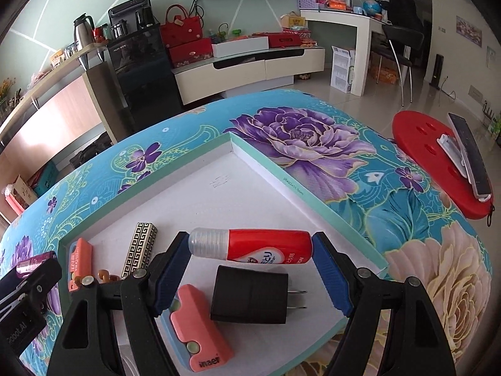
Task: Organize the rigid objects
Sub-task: 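Carry the purple stick and glue bottle into the tray while both grippers release them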
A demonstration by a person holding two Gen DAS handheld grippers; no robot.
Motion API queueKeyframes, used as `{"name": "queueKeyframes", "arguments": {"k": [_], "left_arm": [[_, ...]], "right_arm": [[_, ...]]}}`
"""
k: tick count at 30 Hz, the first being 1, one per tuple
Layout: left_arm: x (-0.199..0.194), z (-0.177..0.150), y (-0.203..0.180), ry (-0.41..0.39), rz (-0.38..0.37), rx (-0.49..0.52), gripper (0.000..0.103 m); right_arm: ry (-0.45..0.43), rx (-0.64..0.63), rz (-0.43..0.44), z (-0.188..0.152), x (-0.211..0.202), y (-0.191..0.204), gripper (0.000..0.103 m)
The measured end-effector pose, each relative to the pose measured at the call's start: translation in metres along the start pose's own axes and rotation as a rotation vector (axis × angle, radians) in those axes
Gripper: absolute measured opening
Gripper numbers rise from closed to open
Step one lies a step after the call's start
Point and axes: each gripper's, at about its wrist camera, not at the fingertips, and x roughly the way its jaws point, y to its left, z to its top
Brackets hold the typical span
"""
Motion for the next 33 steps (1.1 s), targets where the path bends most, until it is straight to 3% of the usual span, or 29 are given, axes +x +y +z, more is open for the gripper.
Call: {"name": "queueKeyframes", "arguments": {"k": [13, 24, 29, 33], "left_arm": [[0.019, -0.011, -0.022, 0.004, -0.039, 0.025, 0.084], [0.023, -0.014, -0.015, 0.019, -0.027, 0.012, 0.085], [0.021, -0.013, -0.010, 0.013, 0.000, 0.009, 0.097], [0.020, -0.012, -0.003, 0.014, -0.004, -0.013, 0.100]], "right_arm": [[0.011, -0.029, 0.010, -0.002, 0.003, 0.005, 0.079], [0.030, -0.044, 0.028, -0.003, 0.006, 0.008, 0.079], [0.030, -0.076, 0.019, -0.004, 0.007, 0.013, 0.085], [0.039, -0.059, 0.033, -0.004, 0.008, 0.010, 0.087]]}}
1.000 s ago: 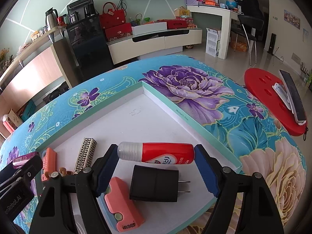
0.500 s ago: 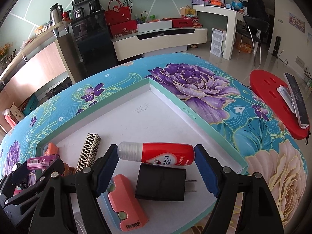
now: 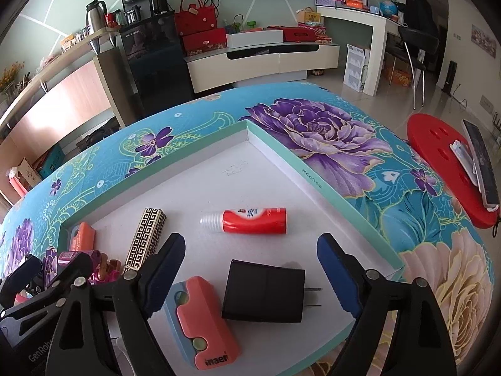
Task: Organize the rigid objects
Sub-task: 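Carry the purple stick and glue bottle into the tray while both grippers release them, then withdraw both grippers from the tray toward the pink band and toy car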
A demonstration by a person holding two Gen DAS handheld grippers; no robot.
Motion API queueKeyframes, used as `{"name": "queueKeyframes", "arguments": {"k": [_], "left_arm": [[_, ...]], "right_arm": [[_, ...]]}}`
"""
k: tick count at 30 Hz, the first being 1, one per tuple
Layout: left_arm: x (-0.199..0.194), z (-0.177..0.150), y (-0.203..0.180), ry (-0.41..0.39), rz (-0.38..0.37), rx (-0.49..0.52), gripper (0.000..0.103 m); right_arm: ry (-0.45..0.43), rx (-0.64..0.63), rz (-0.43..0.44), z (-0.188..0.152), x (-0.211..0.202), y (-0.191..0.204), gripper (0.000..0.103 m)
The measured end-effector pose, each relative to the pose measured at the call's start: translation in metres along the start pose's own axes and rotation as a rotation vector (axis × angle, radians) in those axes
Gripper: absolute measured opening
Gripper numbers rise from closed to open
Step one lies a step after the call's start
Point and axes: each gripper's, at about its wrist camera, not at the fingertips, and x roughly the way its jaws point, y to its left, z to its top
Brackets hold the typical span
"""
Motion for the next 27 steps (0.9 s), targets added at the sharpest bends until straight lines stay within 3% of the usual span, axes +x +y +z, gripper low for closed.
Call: {"name": "queueKeyframes", "arguments": {"k": [7, 17, 27], "left_arm": [[-0.006, -0.001, 0.016, -0.023, 0.051, -0.018, 0.103], [-0.018, -0.005, 0.068, -0.008, 0.148, -0.155, 0.103], [-0.041, -0.017, 0.117, -0.002, 0.217, -0.274, 0.103]], "right_arm": [[0.007, -0.006, -0.006, 0.000, 0.002, 0.002, 0.089], [-0.011, -0.018, 0.001, 0.001, -0.005, 0.009, 0.090], [-0.049, -0.086, 0.084, 0.001, -0.024, 0.049, 0.090]]}}
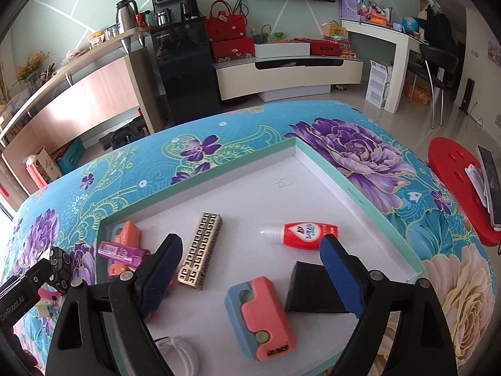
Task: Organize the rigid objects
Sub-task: 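Withdraw both grippers from the tray toward the pink band and toy car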
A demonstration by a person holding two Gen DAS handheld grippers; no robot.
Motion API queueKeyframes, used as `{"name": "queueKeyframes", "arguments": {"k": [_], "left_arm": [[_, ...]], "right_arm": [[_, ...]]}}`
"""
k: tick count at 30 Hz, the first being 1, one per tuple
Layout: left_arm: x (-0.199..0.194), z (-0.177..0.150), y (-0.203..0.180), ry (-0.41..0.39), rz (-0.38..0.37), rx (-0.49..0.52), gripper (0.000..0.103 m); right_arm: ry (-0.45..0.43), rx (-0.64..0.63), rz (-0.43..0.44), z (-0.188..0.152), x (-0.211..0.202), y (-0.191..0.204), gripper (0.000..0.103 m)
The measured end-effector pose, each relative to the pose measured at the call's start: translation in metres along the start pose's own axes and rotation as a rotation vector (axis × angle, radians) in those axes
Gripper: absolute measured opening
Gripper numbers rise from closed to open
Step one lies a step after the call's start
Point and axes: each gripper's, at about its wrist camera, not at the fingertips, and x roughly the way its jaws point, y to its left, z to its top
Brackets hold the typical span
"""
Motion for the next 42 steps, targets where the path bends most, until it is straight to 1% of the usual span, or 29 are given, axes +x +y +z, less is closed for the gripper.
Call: {"name": "queueKeyframes", "arguments": {"k": [7, 10, 12, 18, 22, 29, 35, 37, 42], "left_arm": [[-0.007, 0.000, 0.039, -0.007, 0.058, -0.069, 0.103], [-0.009, -0.001, 0.059, -0.007, 0.072, -0.101, 0.103], [-0.010, -0.002, 0.073, -0.006, 0.095, -0.129, 0.103], [-0.010, -0.006, 0.114, 0.002, 0.152, -0.211, 0.103], [-0.011, -0.009, 0.130, 0.007, 0.161, -0.241, 0.103], [-0.013, -0.016, 0.150, 0.021, 0.172, -0.255, 0.103], [-0.010, -0.020, 0.172, 0.035, 0.175, -0.313, 0.103], [-0.008, -0.022, 0.176, 0.041, 0.167, -0.325, 0.103], [0.002, -0.024, 0.177, 0.075, 0.119, -0.342, 0.103]], "right_arm": [[-0.009, -0.064, 0.090, -0.005, -0.008, 0.042, 0.090], [0.002, -0.077, 0.162, -0.008, -0.011, 0.060, 0.090], [0.004, -0.089, 0.206, -0.010, -0.013, 0.073, 0.090], [0.030, -0.125, 0.285, -0.020, -0.013, 0.104, 0.090], [0.050, -0.161, 0.304, -0.028, -0.010, 0.123, 0.090], [0.081, -0.209, 0.352, -0.039, -0.009, 0.149, 0.090], [0.104, -0.257, 0.376, -0.049, -0.007, 0.170, 0.090], [0.111, -0.276, 0.376, -0.053, -0.005, 0.177, 0.090], [0.138, -0.301, 0.390, -0.061, 0.000, 0.188, 0.090]]}}
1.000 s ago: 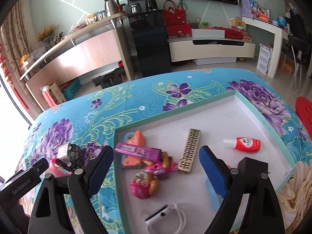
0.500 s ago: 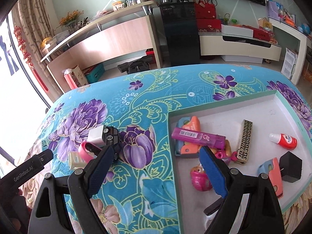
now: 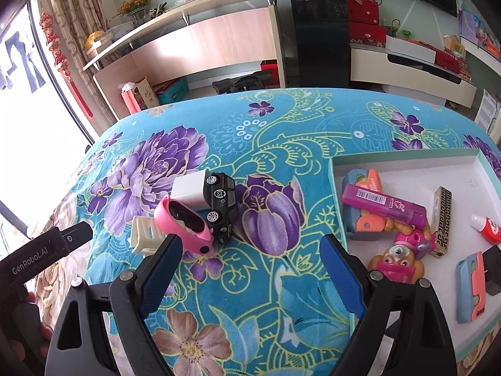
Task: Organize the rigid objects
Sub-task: 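Withdraw both grippers from the tray toward the pink band and toy car, then grasp the white plastic clip with the left gripper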
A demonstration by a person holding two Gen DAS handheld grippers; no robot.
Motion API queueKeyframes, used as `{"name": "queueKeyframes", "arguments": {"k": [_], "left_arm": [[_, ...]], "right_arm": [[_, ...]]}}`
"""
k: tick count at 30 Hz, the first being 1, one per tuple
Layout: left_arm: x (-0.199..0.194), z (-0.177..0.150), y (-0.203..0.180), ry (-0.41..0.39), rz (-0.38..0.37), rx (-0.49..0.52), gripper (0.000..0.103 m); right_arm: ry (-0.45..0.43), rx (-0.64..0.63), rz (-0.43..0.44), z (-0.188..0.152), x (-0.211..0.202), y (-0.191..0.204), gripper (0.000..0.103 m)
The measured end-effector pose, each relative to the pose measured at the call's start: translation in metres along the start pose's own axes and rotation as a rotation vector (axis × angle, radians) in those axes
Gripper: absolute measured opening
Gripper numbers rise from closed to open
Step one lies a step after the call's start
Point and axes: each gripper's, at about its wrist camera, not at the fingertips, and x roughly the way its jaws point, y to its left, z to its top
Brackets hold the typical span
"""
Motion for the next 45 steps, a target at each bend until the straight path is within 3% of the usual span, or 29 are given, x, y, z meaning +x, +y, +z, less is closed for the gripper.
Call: {"name": "queueKeyframes", "arguments": {"k": [15, 28, 45], "left_arm": [[0.011, -0.005, -0.016, 0.048, -0.103, -0.020, 0.103], [0.010, -0.009, -0.036, 0.045, -0.177, 0.034, 0.102], [0.016, -0.016, -0.055, 0.082, -0.254, 0.081, 0.094]], "right_arm": [[0.013, -0.040, 0.034, -0.001, 0.014, 0.009, 0.090], [-0.048, 0.072, 0.014, 0.004, -0.004, -0.024, 0.090], [-0.060, 0.135, 0.007, 0.005, -0.008, -0.042, 0.090]]}}
